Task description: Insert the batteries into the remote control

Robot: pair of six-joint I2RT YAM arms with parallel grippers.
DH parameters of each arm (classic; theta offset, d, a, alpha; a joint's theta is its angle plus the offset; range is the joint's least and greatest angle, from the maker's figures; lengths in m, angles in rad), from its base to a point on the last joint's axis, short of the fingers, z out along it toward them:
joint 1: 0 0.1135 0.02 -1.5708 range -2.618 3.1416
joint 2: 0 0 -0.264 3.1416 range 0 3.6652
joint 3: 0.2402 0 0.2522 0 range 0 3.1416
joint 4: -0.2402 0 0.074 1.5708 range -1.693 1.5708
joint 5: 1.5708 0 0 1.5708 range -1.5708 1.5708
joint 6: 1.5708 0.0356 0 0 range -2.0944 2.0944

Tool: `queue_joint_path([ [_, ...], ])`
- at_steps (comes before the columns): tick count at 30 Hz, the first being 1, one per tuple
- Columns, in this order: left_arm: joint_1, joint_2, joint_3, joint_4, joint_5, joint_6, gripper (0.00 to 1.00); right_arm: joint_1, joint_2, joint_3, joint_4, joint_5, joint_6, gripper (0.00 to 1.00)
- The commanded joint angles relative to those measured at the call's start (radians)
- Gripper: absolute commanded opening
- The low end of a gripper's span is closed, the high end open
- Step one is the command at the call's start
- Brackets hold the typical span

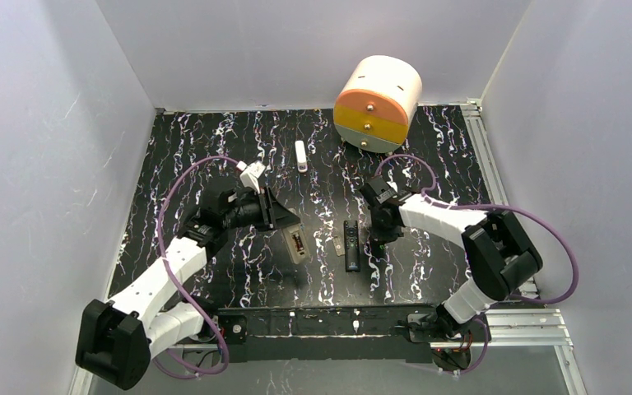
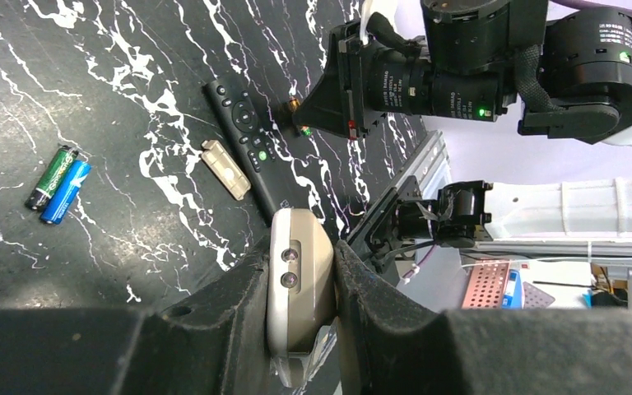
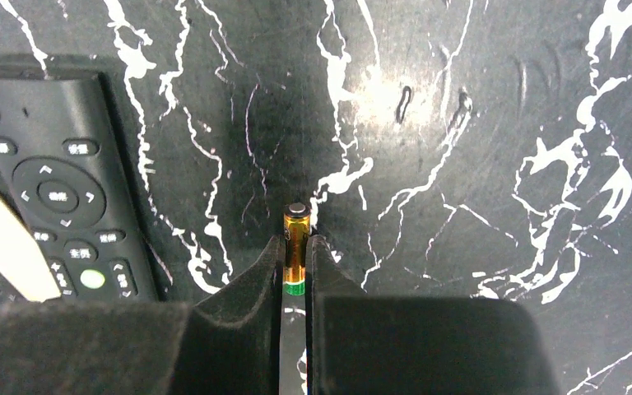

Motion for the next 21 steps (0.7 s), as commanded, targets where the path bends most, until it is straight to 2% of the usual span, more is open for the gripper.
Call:
queue_joint_path([
  [1,-0.006,0.022,0.028,0.089,0.051,-0.042,0.0,0.004,-0.098,0.069,-0.045,-0.038,0.0,0.09],
  [9,-0.007,0.231,0.145,0.188,0.15,-0.127,0.0,0.006,-0.206,0.208,-0.072,-0.135,-0.027,0.1],
  [17,-0.04,0.458,0.312,0.25,0.213,-0.212,0.0,0.012,-0.228,0.339,-0.064,-0.383,-0.003,0.11],
  [21,-0.054,0.53,0.353,0.263,0.212,-0.231,0.0,0.014,-0.224,0.39,-0.102,-0.439,0.0,0.11],
])
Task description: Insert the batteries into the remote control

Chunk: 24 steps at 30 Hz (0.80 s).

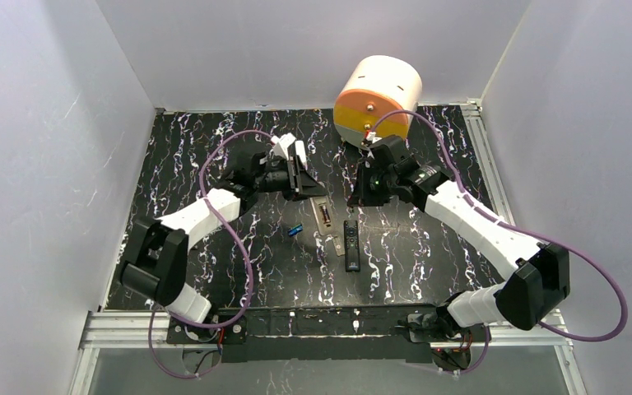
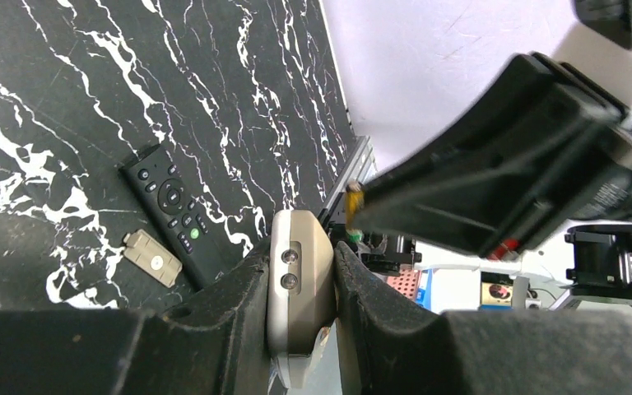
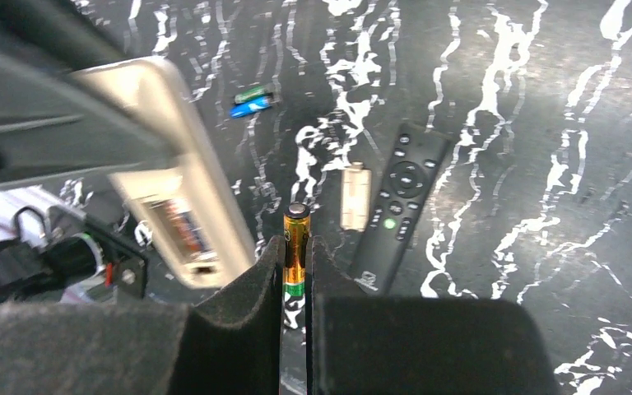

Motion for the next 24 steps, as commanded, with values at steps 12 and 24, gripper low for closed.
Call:
queue_joint_path([
  [12,-0.055,0.134,0.071,0.195,0.047,-0.169,0.0,0.037,0.02,0.098,-0.047,-0.211,0.012,0.12],
  [24,-0.057,0.15,0.041,0.326,0.068,-0.256,0.0,0.093,0.053,0.122,-0.11,-0.124,-0.007,0.15],
])
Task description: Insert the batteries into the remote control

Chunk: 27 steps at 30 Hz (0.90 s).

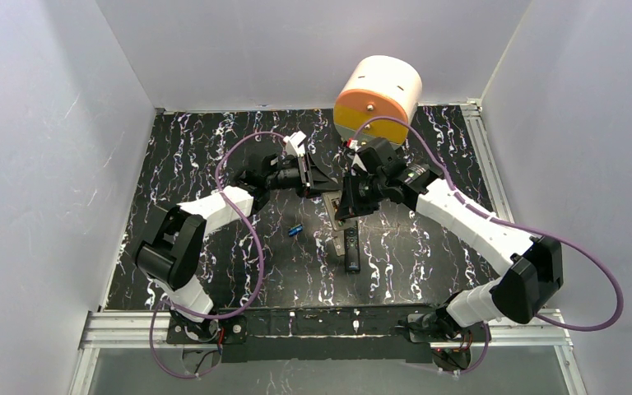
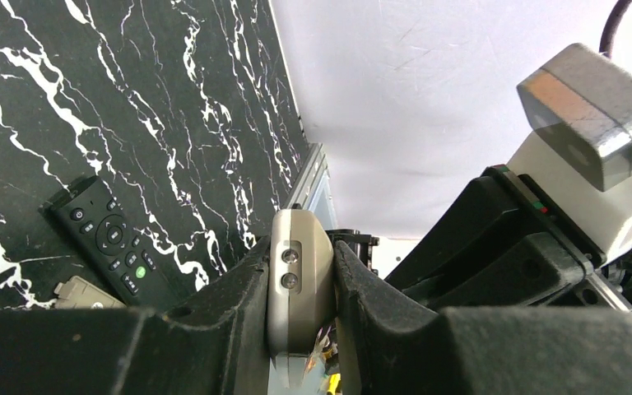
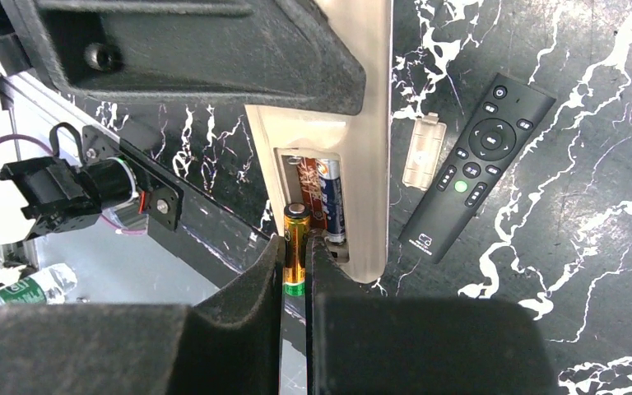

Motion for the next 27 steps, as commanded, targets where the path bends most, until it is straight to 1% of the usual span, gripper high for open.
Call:
queue_joint_path([
  [1,-0.003,-0.002,0.002,0.09,0.046,-0.043,0.0,0.021,0.012,0.048,-0.034,0.05,-0.018,0.16],
  [6,-0.003,-0.006,-0.011,0.106,0.064,-0.055,0.0,0.031,0.014,0.059,-0.049,0.101,-0.021,0.16],
  [17,-0.002,-0.013,-0.032,0.108,0.085,-0.075,0.0,0.04,0.03,0.08,-0.052,0.123,-0.044,0.19],
  [27,-0.013,-0.013,-0.016,0.108,0.09,-0.105,0.0,0.057,0.053,0.083,-0.033,0.121,-0.044,0.22],
])
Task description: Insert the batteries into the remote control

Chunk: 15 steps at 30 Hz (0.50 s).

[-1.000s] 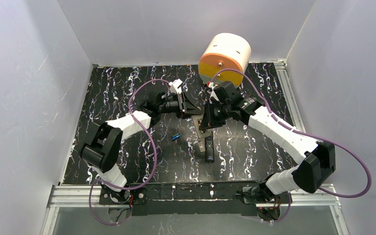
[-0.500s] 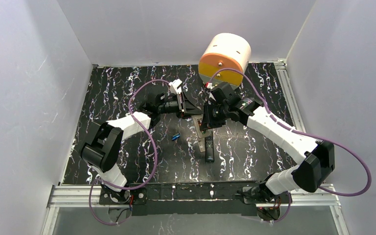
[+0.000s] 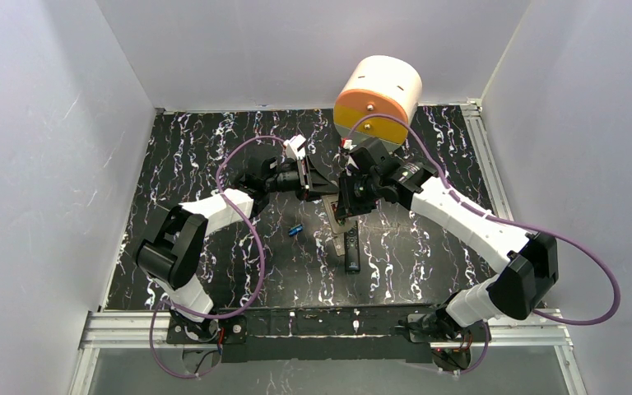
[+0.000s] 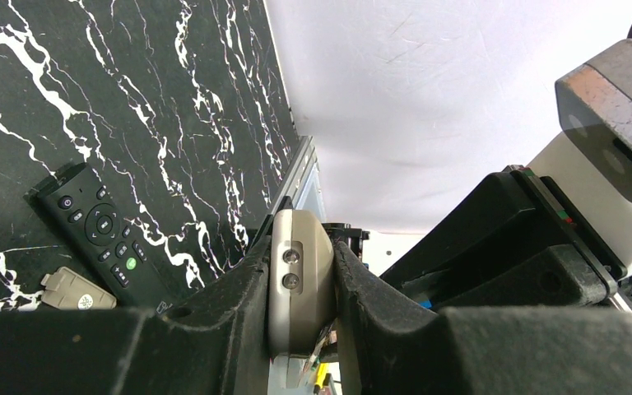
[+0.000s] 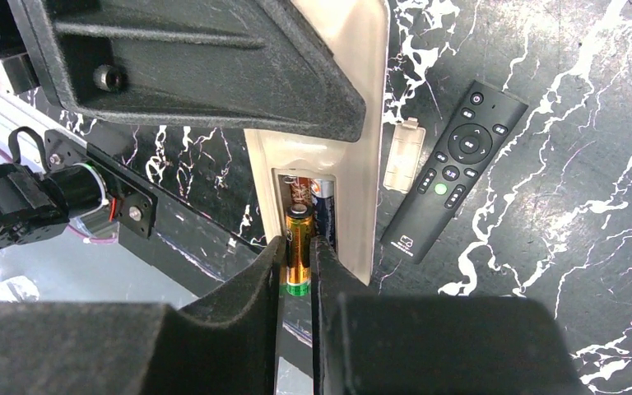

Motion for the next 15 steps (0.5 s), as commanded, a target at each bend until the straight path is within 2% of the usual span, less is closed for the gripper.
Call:
queue_joint_path([
  [1,-0.015,-0.017,0.018,0.04,0.059,-0.054,0.0,0.013,0.021,0.035,0.013,0.02,-0.016,0.23],
  [9,-0.014,-0.018,0.02,0.04,0.055,-0.062,0.0,0.016,0.006,0.034,0.021,0.04,0.008,0.35],
  [15,-0.012,-0.019,0.011,0.041,0.059,-0.064,0.0,0.016,-0.014,0.035,0.011,0.086,0.027,0.37],
])
